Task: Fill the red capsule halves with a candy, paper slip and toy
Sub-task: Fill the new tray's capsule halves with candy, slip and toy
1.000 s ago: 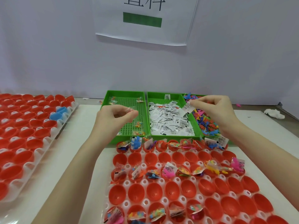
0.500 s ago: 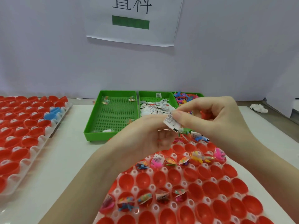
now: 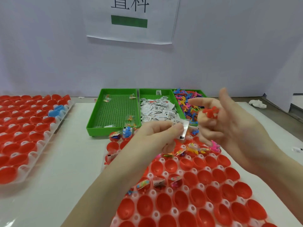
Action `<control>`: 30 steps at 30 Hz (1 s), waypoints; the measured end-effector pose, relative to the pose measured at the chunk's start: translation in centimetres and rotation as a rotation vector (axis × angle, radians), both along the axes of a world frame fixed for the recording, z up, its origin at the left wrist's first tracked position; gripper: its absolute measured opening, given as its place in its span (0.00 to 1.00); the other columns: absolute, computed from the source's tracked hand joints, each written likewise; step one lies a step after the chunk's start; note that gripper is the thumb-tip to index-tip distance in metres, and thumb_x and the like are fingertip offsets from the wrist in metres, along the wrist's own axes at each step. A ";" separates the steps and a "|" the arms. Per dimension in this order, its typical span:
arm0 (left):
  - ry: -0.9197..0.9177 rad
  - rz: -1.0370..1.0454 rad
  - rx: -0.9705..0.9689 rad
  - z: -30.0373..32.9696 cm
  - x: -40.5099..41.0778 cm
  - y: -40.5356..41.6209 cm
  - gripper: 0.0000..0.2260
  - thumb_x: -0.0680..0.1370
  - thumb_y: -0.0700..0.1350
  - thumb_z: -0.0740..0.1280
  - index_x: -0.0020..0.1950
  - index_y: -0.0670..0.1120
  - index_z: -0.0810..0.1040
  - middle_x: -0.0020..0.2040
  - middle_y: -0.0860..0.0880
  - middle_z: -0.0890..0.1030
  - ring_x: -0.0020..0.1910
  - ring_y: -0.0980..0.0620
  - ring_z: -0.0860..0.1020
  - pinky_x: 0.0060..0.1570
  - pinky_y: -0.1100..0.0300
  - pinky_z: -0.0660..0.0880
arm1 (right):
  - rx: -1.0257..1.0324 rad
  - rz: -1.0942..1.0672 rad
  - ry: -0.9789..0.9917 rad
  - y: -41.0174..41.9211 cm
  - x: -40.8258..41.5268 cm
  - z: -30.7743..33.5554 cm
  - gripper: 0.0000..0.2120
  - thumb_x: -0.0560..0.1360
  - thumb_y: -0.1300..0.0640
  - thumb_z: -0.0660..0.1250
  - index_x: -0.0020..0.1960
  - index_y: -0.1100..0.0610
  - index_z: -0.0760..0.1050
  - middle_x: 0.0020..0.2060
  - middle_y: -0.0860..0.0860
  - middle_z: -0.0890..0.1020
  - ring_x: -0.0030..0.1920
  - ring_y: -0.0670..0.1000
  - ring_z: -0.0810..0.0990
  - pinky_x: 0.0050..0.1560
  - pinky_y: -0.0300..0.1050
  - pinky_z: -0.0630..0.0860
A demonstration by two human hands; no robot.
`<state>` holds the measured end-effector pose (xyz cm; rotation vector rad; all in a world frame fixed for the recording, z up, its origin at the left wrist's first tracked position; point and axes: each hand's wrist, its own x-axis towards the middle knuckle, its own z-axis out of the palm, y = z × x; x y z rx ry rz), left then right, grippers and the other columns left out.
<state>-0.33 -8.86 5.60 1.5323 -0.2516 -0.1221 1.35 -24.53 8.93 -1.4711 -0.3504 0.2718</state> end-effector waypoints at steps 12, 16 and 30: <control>-0.052 0.082 0.032 -0.6 -0.4 -1.4 0.19 0.76 0.49 0.65 0.39 0.31 0.72 0.23 0.53 0.63 0.27 0.55 0.60 0.29 0.65 0.58 | -0.072 -0.091 -0.242 -1.9 -0.8 -0.8 0.13 0.65 0.51 0.64 0.48 0.54 0.73 0.28 0.50 0.81 0.24 0.45 0.71 0.30 0.34 0.72; -0.016 0.049 0.018 -0.5 -0.5 -1.0 0.15 0.75 0.49 0.65 0.33 0.41 0.76 0.25 0.52 0.63 0.27 0.55 0.61 0.32 0.65 0.61 | -0.115 -0.131 -0.313 -2.4 -0.8 -0.6 0.07 0.57 0.50 0.70 0.35 0.48 0.82 0.29 0.52 0.83 0.24 0.46 0.75 0.32 0.34 0.75; 0.003 -0.228 -0.083 -0.4 -0.3 0.0 0.15 0.72 0.53 0.66 0.32 0.44 0.82 0.37 0.43 0.66 0.34 0.49 0.61 0.39 0.62 0.66 | -0.263 -0.168 -0.456 -0.9 -1.4 -0.5 0.12 0.55 0.48 0.71 0.38 0.46 0.83 0.30 0.54 0.82 0.29 0.51 0.73 0.29 0.34 0.72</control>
